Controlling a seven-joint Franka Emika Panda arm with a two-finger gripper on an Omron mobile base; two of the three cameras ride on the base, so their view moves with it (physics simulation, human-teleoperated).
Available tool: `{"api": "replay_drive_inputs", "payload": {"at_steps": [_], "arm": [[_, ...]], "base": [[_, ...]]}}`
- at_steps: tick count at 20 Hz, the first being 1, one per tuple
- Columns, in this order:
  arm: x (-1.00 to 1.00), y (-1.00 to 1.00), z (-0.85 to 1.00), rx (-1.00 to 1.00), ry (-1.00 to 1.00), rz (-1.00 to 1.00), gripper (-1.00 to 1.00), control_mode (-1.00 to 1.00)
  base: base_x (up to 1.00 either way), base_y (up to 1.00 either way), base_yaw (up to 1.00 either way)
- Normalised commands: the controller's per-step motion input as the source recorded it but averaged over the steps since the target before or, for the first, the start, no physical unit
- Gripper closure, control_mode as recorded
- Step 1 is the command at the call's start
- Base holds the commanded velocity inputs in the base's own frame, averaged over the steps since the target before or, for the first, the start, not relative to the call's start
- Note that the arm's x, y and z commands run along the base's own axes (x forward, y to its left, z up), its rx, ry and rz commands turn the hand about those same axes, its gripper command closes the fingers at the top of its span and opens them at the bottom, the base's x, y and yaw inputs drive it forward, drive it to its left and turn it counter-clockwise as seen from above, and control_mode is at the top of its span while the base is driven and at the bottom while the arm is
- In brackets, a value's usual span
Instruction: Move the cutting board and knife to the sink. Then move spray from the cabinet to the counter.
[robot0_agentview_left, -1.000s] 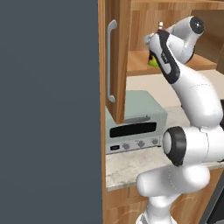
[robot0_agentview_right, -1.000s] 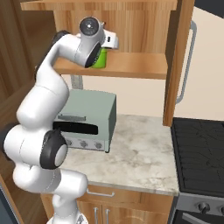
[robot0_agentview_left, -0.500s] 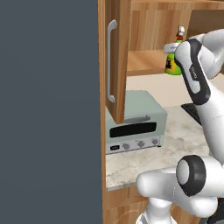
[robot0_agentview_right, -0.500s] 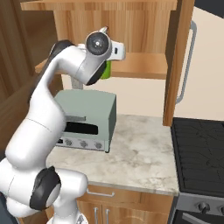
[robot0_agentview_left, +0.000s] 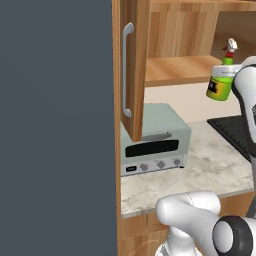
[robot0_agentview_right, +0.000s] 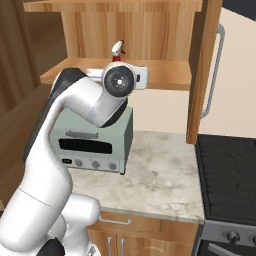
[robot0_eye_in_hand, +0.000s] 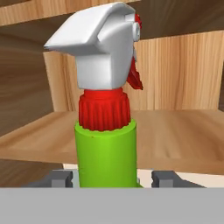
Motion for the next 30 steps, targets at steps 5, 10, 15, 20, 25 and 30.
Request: {"api": "replay_drive_inputs", "payload": {"at_steps": [5, 10, 15, 20, 25, 30], "arm": [[-0.65, -0.03, -0.32, -0.03, -0.01, 0.02, 1.00, -1.00], [-0.53, -0.02, -0.50, -0.07, -0.07, 0.02, 1.00, -1.00], [-0.28, 0.00, -0.68, -0.08, -0.03, 0.00, 1.00, -1.00], [-0.01, -0.01, -0.74, -0.02, -0.01, 0.00, 1.00, -1.00], [0.04, -0.04, -0.69, 0.00, -0.03, 0.01, 1.00, -1.00], [0.08, -0.17, -0.57, 0.00, 0.00, 0.04, 1.00, -1.00]], "base": [[0.00, 0.00, 0.00], [0.00, 0.00, 0.00], [0.00, 0.00, 0.00], [0.00, 0.00, 0.00], [0.00, 0.00, 0.00], [0.00, 0.00, 0.00]]}}
